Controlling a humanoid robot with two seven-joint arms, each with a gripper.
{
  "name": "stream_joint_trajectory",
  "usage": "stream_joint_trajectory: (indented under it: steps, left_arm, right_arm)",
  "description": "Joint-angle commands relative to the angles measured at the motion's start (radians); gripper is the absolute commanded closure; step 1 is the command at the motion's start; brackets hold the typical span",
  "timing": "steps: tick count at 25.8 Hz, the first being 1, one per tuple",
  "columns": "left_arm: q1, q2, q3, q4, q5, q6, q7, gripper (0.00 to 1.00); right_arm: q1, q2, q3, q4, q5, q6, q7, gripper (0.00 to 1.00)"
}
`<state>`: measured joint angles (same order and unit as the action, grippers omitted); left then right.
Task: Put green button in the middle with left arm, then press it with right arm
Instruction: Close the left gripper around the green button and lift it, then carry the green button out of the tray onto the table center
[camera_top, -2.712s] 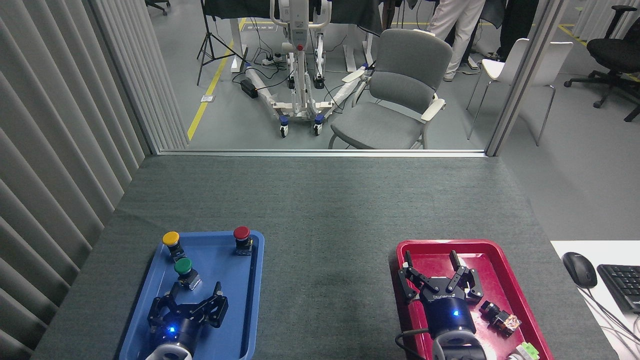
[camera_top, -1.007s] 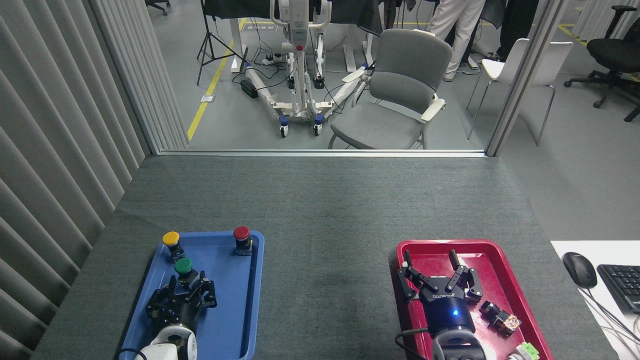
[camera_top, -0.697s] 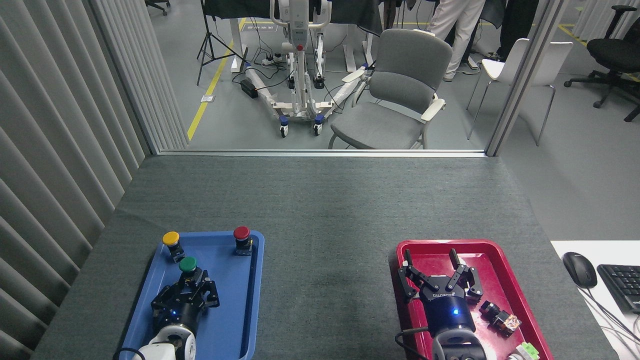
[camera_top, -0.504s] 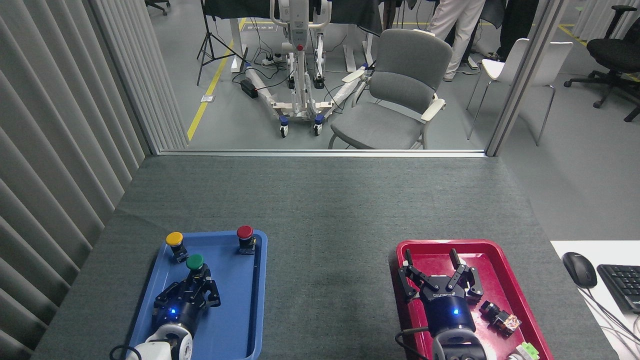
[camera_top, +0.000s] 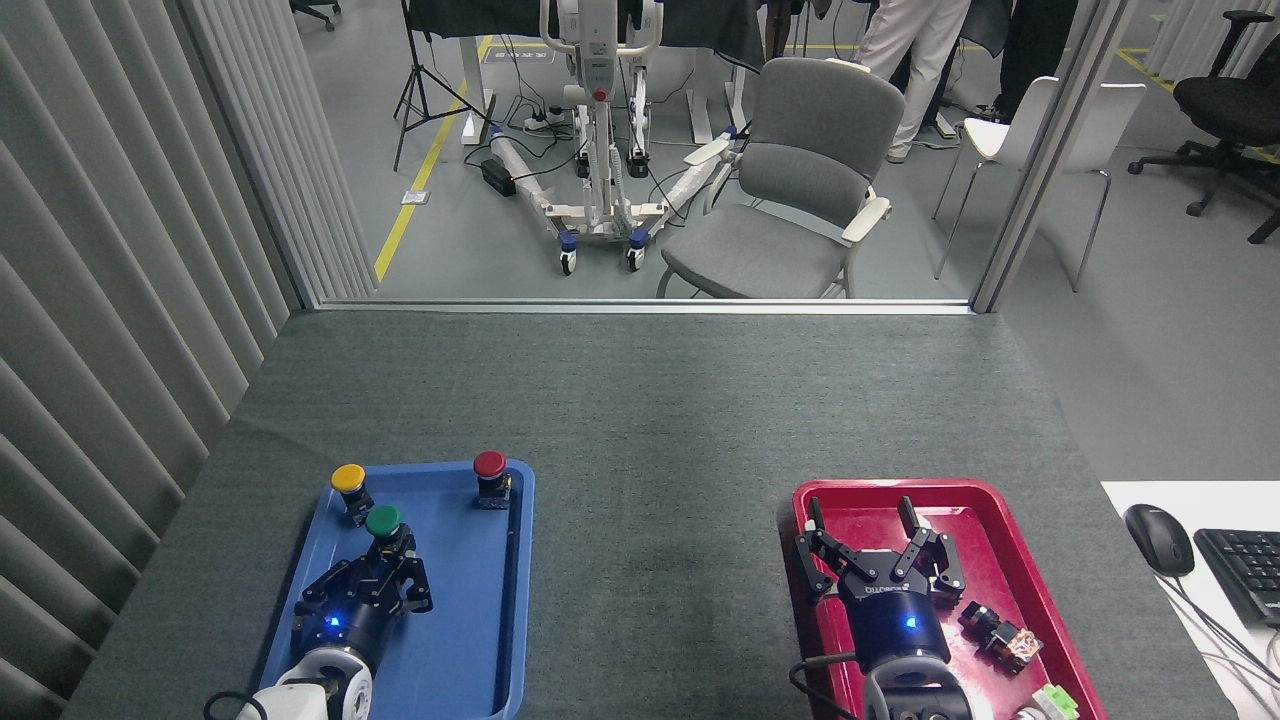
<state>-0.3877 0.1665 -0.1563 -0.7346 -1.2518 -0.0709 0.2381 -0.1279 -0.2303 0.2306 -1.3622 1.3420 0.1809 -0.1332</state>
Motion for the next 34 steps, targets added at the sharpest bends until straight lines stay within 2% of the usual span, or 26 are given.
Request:
stream_joint_trajectory:
  steps: [1,6,9,12,15,17,20,23,25,27,31,34]
  left_arm:
    - [0.062,0.025,0.0,-0.117,0.006,-0.03,-0.002,0.86]
    - [0.207,0.108,0.0,-0.359,0.009,-0.115,-0.011,0.86]
    - [0.237,0.146,-0.026,-0.45,0.006,-0.276,-0.011,0.86]
    - [0.188,0.165,-0.14,-0.467,-0.009,-0.478,-0.002,0.89]
    - [0.056,0.163,-0.316,-0.43,-0.009,-0.584,-0.008,0.99]
    - [0.018,0.137,-0.361,-0.414,-0.009,-0.581,-0.013,0.98]
    - [-0.008,0.011,-0.367,-0.333,-0.029,-0.563,-0.017,0.97]
    - [-0.06,-0.096,-0.368,-0.204,-0.135,-0.451,-0.017,0.95]
    - [-0.092,-0.147,-0.368,-0.091,-0.163,-0.359,-0.026,0.94]
    - [-0.118,-0.163,-0.376,-0.013,-0.163,-0.329,-0.051,0.91]
    - [-0.125,-0.154,-0.396,0.003,-0.163,-0.441,-0.048,0.91]
    - [-0.123,-0.162,-0.396,0.007,-0.163,-0.444,-0.049,0.92]
  right_arm:
    - [-0.002,-0.001,0.0,0.0,-0.001,0.0,0.001,0.02]
    - [-0.002,-0.001,0.0,0.003,-0.04,0.002,0.001,0.01]
    - [-0.012,-0.004,0.001,0.021,-0.053,0.002,0.001,0.01]
    - [-0.018,-0.003,0.003,0.029,-0.053,0.003,0.001,0.01]
    - [-0.021,-0.001,0.003,0.028,-0.052,-0.009,0.0,0.01]
    - [-0.022,0.002,0.003,0.026,-0.053,-0.009,0.0,0.01]
    - [-0.022,0.005,0.001,0.026,-0.055,-0.012,0.0,0.01]
    - [-0.01,0.003,0.0,0.006,-0.055,-0.009,-0.002,0.01]
    - [-0.002,0.002,0.0,-0.003,-0.055,-0.011,-0.003,0.01]
    - [-0.001,0.003,0.001,-0.014,-0.055,-0.012,-0.008,0.01]
    - [-0.001,0.006,0.003,-0.014,-0.055,-0.027,-0.008,0.01]
    - [-0.001,0.008,0.003,-0.012,-0.055,-0.037,-0.008,0.01]
